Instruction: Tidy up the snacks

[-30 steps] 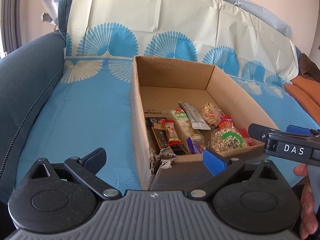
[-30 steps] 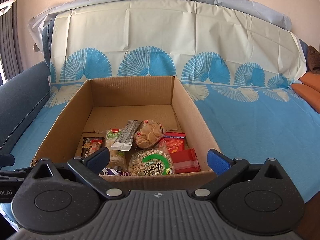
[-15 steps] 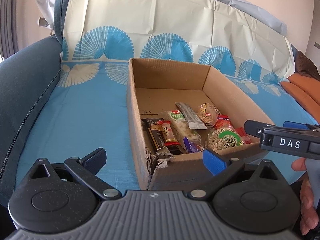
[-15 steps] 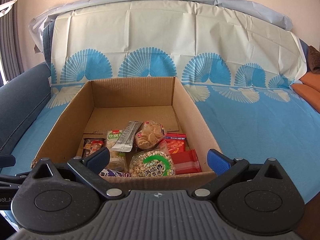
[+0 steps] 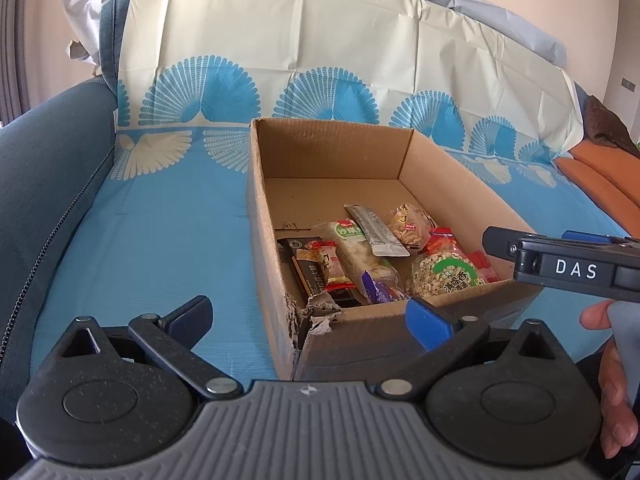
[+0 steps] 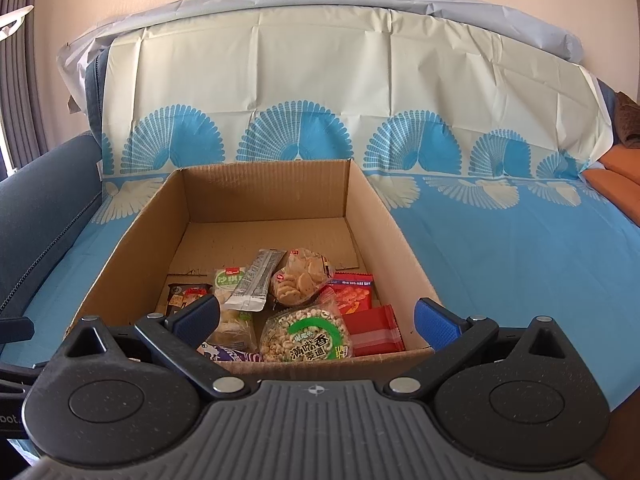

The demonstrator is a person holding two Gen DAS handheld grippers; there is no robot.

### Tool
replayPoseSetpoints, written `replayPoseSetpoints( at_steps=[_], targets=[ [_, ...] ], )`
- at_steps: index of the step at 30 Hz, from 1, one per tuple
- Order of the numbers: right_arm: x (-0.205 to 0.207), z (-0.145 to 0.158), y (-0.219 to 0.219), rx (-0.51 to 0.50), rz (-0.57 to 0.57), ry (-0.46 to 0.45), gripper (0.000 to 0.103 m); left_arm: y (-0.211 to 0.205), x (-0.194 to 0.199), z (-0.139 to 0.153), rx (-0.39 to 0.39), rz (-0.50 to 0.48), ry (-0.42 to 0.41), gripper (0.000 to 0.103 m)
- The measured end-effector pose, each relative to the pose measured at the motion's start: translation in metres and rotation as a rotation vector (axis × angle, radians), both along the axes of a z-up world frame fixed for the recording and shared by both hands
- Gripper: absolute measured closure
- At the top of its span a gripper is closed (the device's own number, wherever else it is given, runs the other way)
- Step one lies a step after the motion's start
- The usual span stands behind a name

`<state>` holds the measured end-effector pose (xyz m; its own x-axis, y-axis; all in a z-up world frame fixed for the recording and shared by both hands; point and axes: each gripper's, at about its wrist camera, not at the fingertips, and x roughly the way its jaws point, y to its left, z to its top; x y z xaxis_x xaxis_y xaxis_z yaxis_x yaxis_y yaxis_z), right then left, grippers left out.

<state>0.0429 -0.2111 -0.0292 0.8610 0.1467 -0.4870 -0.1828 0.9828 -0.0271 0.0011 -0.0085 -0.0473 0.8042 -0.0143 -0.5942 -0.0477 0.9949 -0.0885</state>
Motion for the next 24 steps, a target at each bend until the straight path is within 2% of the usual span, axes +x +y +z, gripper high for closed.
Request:
replayPoseSetpoints(
  at_steps=[13, 24],
  targets=[
    [0.001, 0.002, -0.003, 0.030, 0.005, -0.034, 0.001, -0.003, 0.005, -0.001, -0.030, -0.018, 0.003, 0.000],
    [0.009, 0.005, -0.020, 0.138, -0.013, -0.060, 0.001, -0.006, 0.015, -0.006, -0.053, -0.022, 0.005, 0.000]
  ],
)
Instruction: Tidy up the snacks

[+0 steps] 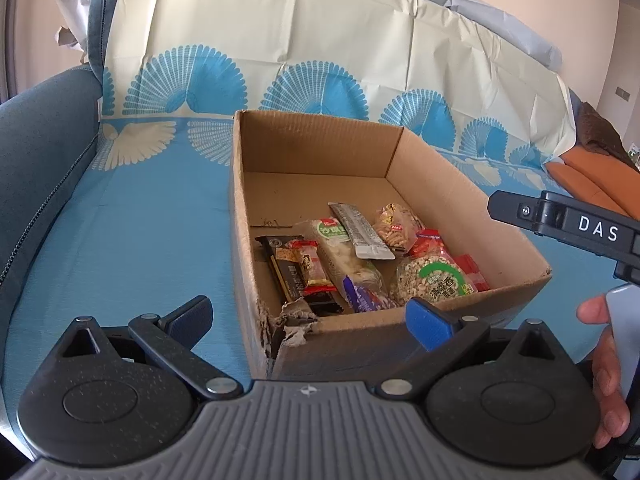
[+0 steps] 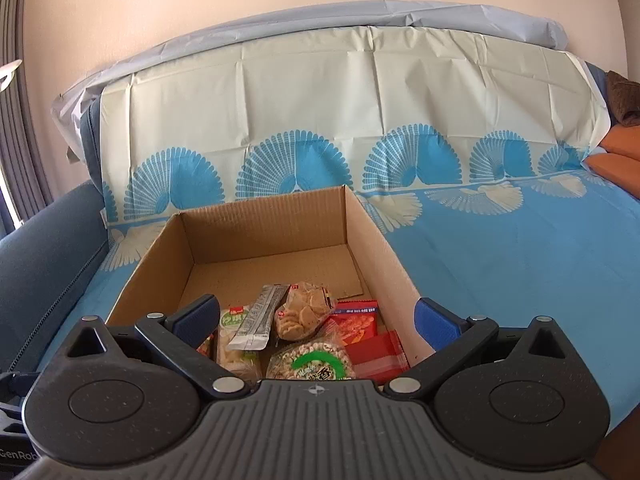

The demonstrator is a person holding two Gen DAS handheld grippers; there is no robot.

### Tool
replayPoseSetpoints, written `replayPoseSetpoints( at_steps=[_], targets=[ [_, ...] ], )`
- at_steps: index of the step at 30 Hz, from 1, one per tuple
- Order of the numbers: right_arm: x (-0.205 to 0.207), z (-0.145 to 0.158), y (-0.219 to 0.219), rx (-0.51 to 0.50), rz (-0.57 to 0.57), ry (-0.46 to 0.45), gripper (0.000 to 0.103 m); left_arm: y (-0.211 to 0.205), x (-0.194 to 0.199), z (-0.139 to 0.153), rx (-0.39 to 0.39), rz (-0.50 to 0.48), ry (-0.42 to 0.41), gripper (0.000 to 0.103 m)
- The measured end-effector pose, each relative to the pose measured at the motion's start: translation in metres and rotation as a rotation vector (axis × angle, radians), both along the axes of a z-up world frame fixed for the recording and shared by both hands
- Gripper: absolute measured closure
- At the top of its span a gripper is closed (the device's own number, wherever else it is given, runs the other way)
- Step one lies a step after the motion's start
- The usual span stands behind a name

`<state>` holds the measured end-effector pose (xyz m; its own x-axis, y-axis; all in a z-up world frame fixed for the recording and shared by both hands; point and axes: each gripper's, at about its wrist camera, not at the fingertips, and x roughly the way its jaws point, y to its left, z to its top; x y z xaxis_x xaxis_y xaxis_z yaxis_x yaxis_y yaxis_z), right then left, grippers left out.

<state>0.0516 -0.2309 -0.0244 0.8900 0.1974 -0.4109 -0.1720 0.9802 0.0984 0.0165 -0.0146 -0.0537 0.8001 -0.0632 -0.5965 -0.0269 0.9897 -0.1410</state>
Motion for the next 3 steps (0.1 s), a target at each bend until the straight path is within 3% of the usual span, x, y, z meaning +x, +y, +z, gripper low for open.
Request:
replayPoseSetpoints(
  at_steps=[3],
  targets=[
    [0.0047, 0.0018, -0.0126, 0.052, -0.010, -0.027, 0.001, -0.0016, 0.0030, 0.0005, 0.004, 0.001, -0.004, 0.000]
  ],
)
